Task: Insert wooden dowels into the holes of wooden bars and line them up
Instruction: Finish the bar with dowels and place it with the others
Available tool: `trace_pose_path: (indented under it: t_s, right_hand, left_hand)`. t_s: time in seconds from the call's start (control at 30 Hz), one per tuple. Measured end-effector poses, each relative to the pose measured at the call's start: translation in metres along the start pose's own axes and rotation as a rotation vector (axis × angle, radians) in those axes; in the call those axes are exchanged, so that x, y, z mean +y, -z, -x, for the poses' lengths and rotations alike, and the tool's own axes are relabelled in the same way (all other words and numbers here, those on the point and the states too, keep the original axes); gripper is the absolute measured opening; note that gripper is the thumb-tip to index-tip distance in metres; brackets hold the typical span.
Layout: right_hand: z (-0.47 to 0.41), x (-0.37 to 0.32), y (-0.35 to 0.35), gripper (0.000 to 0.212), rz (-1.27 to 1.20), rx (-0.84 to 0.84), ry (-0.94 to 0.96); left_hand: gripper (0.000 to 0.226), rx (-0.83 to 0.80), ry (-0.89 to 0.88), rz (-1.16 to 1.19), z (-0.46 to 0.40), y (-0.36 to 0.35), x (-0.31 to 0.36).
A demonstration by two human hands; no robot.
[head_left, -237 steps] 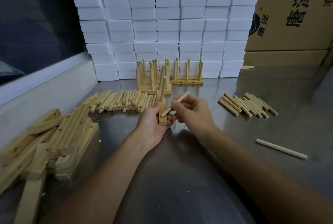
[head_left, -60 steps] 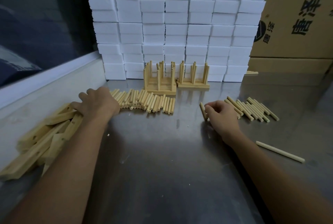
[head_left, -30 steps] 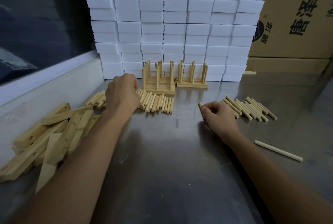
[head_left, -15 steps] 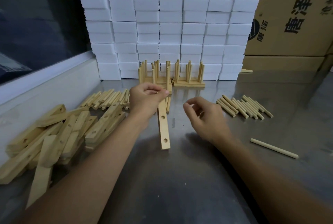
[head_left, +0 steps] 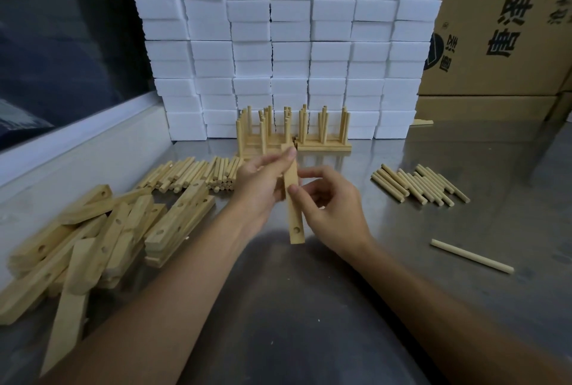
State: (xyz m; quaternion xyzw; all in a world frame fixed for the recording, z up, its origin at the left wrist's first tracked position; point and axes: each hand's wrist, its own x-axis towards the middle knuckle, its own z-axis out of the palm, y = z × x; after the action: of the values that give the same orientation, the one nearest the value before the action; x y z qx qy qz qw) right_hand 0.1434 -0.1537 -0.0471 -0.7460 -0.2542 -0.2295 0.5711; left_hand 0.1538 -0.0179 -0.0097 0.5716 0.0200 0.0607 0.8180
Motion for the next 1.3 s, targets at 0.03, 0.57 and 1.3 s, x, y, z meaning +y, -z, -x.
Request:
trace_pose_path:
  t_s: [0.03,0.57,1.3]
  right_hand:
    - [0.0,0.0,0.001,0.015,-0.005,0.023,-0.002]
    - [-0.008,0.022,0.027,0.04,0.646,0.092,-0.127]
    - [-0.012,0.017,0.032,0.031,0.869,-0.068,-0.446]
  left_hand:
    - [0.029,-0.088,0.053,-0.025,0.001,0.001,-0.003]
    - [0.025,-0.046,0.027,-0.126,-0.001,0.017,-0.023]
    - [0.017,-0.105,0.057,-0.051,-0.003,0.022,-0.024]
